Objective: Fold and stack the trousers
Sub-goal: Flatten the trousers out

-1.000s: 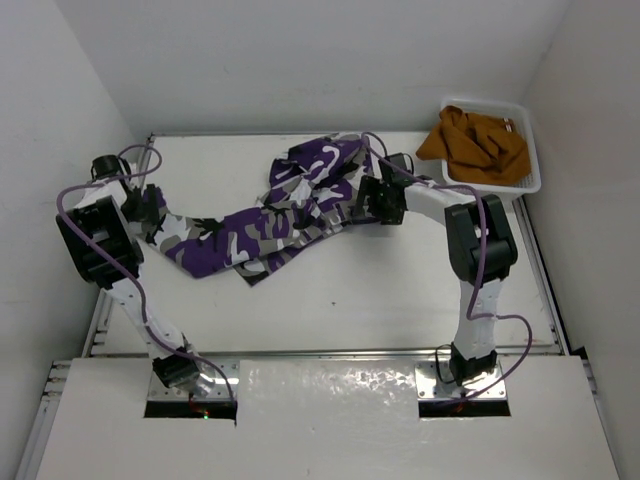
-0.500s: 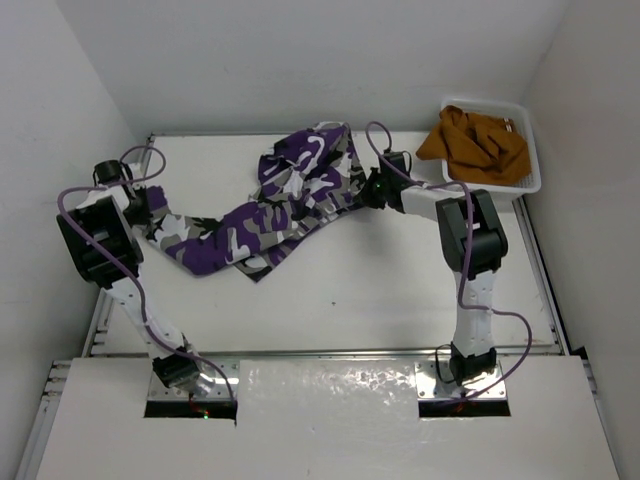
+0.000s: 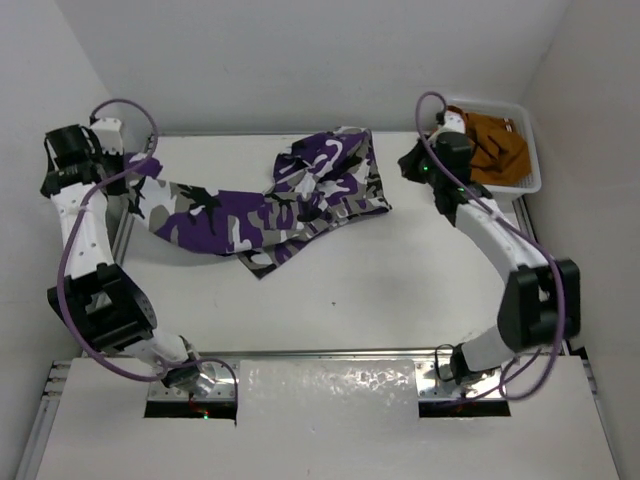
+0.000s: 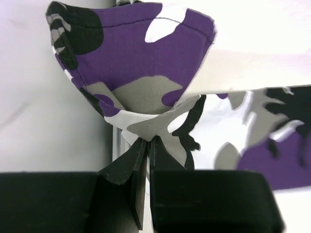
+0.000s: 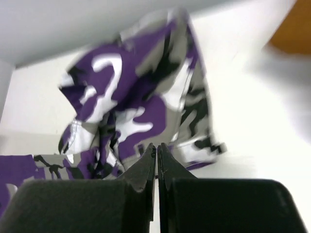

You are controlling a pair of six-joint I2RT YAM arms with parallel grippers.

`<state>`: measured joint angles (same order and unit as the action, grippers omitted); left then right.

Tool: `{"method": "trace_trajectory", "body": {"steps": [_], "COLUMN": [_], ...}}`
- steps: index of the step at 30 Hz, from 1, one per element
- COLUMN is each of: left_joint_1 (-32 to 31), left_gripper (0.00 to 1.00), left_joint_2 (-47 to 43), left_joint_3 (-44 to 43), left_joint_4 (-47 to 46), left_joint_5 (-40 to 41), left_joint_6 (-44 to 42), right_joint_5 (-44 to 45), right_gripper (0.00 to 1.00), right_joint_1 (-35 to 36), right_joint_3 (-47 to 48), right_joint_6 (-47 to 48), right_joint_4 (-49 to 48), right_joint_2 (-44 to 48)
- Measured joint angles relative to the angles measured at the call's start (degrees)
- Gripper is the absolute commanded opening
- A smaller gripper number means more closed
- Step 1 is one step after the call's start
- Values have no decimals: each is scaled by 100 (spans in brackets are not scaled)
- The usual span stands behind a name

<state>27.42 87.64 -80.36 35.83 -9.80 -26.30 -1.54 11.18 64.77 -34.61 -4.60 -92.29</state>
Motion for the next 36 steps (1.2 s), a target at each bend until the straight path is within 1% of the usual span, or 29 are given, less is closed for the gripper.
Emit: {"method": "trace_trajectory", "body": {"steps": [2,6,7,9,10,12,13,14,15,16,18,22,26,28,29,30,31,33,34,35,36], "left_joint_1": [0,0,0,0,0,-11,-11,-11,-11,-11,-17,-37,-37,-37,-37,-37,-37,-37,-37,-37,-37], "left_gripper": [0,0,0,0,0,0,0,0,0,0,0,0,0,0,0,0,0,0,0,0,0], "left_joint_2": [-107,-92,-94,-107,-131,-245,-299,-348,-380,-396,-393,-365,-361,-361,-361,-361,-361,-356,-354,-354,-354], "left_joint_3": [-527,-1740,-2092,-2721,-2935,-3198,-3261,-3307,-3333,-3351,-3364,-3364,-3362,-3353,-3348,-3340,-3329,-3318,-3318,-3318,-3318], "left_joint_4": [428,1209,1392,1652,1729,1858,1945,2046,2129,2201,2315,2444,2463,2463,2463,2461,2459,2461,2455,2446,2428], "left_joint_5": [-203,-634,-774,-1088,-1241,-1545,-1665,-1788,-1878,-1952,-2015,-2028,-1980,-1956,-1945,-1934,-1915,-1862,-1827,-1792,-1749], "left_joint_6": [-57,-92,-98,-111,-111,-109,-107,-103,-87,-83,-63,-42,-20,9,24,44,66,83,87,103,118], "right_joint_5": [120,304,295,195,79,-79,-157,-192,-232,-262,-256,-186,-157,-87,-201,-297,-415,-614,-713,-848,-975], "right_gripper": [0,0,8,31,55,71,85,91,96,99,99,99,97,87,82,80,67,45,19,6,0], "right_joint_1": [-92,-179,-177,-166,-155,-118,-94,-79,-57,-50,-20,9,142,267,326,393,455,553,581,588,590], "right_joint_3": [-109,74,219,647,817,927,925,916,911,916,1056,1937,2218,2310,2356,2369,2356,2184,2059,1910,1738], "right_joint_6": [280,916,1062,1244,1272,1239,1174,1097,1010,949,855,739,706,693,660,605,560,481,452,411,341], "right_joint_4": [85,466,629,988,1086,1150,1202,1241,1263,1281,1440,2103,2417,2492,2409,2304,2256,2111,1989,1867,1742], "right_joint_2": [686,1464,1541,1508,1434,1228,1067,892,621,310,-382,-2079,-3029,-3222,-3217,-3228,-3241,-3244,-3213,-3161,-3104]}}
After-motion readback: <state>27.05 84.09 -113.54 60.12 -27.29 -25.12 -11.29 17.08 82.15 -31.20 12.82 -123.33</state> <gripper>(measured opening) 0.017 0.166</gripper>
